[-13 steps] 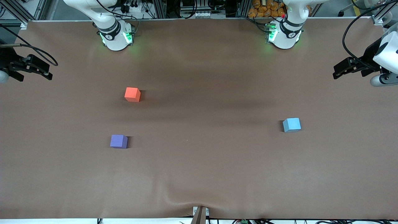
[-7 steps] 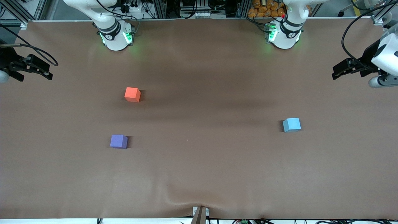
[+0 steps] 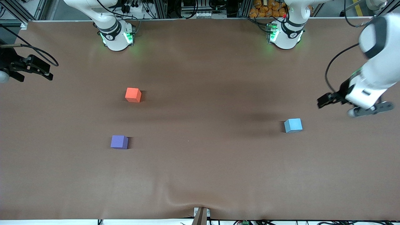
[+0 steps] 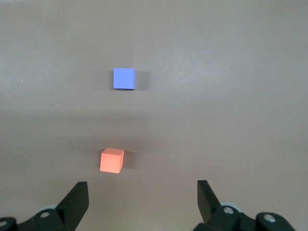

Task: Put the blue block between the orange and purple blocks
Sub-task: 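Reach the left gripper down toward the light blue cube, then close the left gripper on the light blue cube, then carry the blue cube with the left gripper toward the orange cube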

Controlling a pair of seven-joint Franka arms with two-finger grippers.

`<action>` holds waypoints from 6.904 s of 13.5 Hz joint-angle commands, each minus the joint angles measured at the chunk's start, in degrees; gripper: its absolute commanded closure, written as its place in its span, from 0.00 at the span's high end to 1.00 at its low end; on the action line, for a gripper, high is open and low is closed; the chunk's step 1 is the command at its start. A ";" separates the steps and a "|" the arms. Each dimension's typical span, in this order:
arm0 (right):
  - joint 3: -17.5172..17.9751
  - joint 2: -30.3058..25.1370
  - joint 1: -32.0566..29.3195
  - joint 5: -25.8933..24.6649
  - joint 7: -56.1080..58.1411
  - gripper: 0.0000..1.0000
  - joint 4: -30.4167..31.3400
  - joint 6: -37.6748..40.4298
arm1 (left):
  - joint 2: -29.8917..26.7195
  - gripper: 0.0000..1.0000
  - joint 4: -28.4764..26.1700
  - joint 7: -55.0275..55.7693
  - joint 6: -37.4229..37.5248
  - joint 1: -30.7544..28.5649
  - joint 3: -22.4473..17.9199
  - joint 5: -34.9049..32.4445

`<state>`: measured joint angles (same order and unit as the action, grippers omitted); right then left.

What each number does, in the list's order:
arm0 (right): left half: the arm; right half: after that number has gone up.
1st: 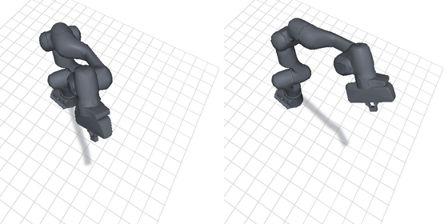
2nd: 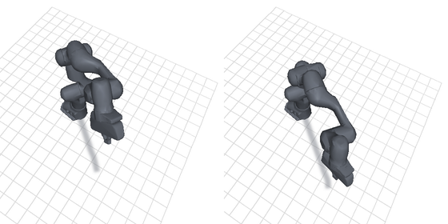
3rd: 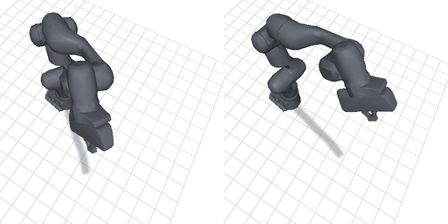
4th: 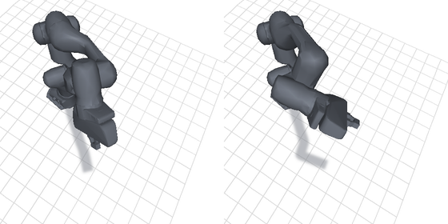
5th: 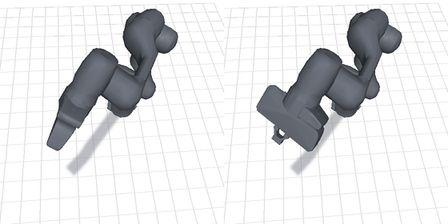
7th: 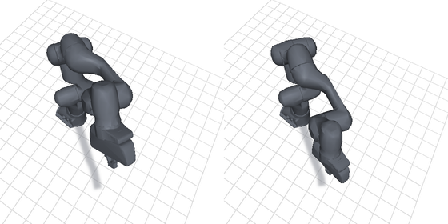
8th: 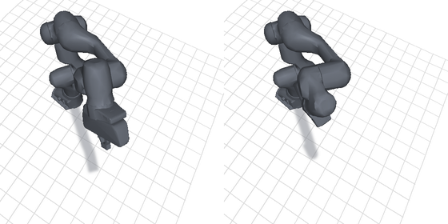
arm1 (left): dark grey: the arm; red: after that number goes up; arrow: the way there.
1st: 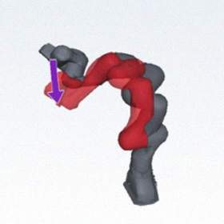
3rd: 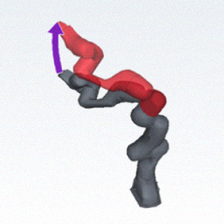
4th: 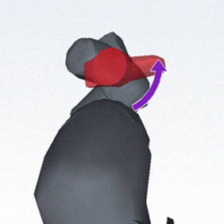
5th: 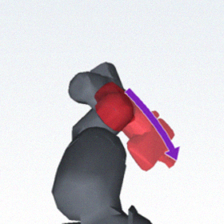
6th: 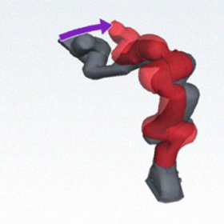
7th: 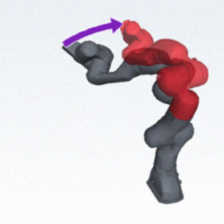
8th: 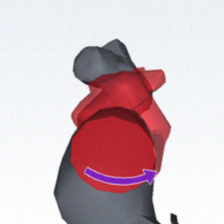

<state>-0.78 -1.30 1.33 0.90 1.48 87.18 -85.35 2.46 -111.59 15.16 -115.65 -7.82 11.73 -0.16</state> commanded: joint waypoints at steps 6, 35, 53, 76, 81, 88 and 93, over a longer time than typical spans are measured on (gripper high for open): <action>0.26 -0.20 -0.28 -0.37 0.36 1.00 -0.08 0.36 | 7.81 1.00 -13.04 1.36 -23.29 -1.14 0.92 -0.54; 0.17 -0.20 -0.54 -0.37 0.36 1.00 0.01 0.45 | 20.75 1.00 -11.10 0.57 -30.51 0.00 0.75 -0.63; 0.17 -0.20 -0.54 -0.37 0.36 1.00 0.01 0.45 | 24.26 1.00 -9.61 0.31 -30.68 -1.50 0.22 -4.94; 0.17 0.16 -0.72 -0.37 0.36 1.00 0.01 0.72 | 31.44 0.00 19.35 15.77 -9.94 19.39 20.45 -4.85; 0.17 1.81 -0.72 -0.37 0.27 1.00 -0.42 0.45 | 44.10 0.00 36.50 17.96 -10.64 42.66 6.24 -4.24; 0.43 4.02 1.04 -1.08 0.36 1.00 -0.34 0.80 | 50.29 1.00 40.58 31.58 -20.06 54.31 -1.27 -4.06; 0.52 4.81 1.74 0.59 -0.52 1.00 -0.60 0.45 | 33.71 1.00 39.79 31.51 4.08 52.39 -5.22 -4.85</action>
<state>-0.43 2.71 2.30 1.04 1.53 87.49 -85.10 47.27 -68.74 45.45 -121.04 45.47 9.16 -3.79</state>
